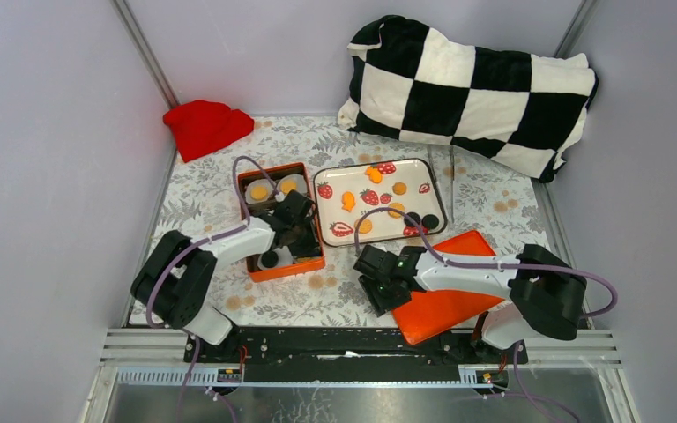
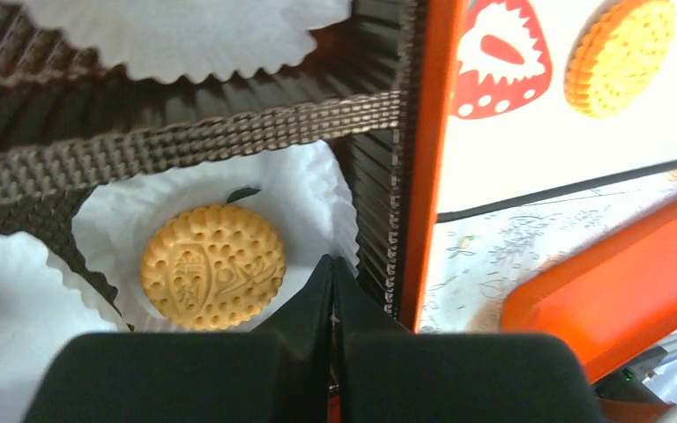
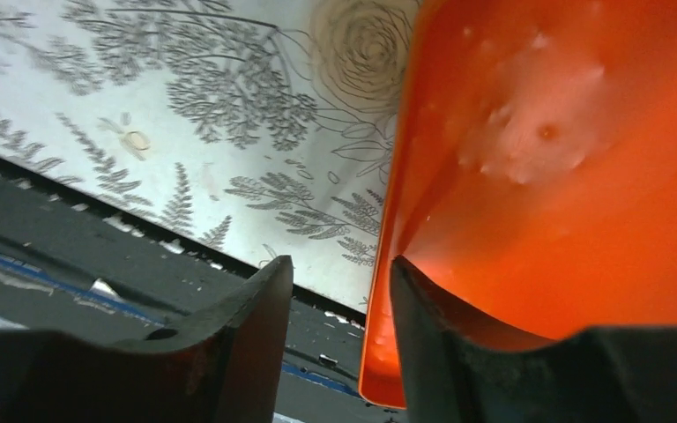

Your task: Pack the cookies

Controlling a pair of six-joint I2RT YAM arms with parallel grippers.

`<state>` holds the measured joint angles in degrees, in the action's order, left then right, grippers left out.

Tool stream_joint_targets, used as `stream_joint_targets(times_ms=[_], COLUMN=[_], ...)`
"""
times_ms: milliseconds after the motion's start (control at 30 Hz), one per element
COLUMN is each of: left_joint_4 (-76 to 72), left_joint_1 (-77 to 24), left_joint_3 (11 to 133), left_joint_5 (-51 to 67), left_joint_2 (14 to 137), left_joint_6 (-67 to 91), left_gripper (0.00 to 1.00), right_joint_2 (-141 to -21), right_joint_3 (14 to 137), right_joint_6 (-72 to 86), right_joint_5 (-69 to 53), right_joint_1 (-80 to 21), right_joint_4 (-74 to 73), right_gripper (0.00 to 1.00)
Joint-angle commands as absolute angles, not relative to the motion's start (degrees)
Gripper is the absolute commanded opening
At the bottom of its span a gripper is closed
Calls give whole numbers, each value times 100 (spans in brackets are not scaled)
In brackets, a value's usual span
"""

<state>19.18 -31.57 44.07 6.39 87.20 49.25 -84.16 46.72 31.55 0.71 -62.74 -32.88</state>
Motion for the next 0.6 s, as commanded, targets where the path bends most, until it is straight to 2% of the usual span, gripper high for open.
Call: stream_joint_targets(times_ms=[0,100,267,400,500,567], left_joint_4=[1441,1122,980,1434,2055,2438], left_joint_1=[-3357,-3362,-3367,-3401,-3402,-3401], left_joint_3=[4829,4950,5406,5646,5861,5979], left_joint_5=[808,977,1206,1248,1160,1062], left_joint_2=[9033,9286,9675,9196,8612,8230], left_joint_6=[5005,4957,4880,4915,4795,4660], left_gripper=[0,0,0,0,1,11], right_joint_2=[-8571,-8587,-8708,-8635,-8356,-8139], right_joint_3=[4424,4308,4319,4682,5069,5323], right_joint_6=[3685,3752,3718,3568,3359,3214], right_joint_5=[200,394,818,1142,1227,1256], right_joint_1=[-6342,-6346,-6346,-6411,-6565,-6667], right_joint_4=[-3012,-3035,-3159,-3553,-3952,-4214], right_gripper=[47,40,18,1,0,0])
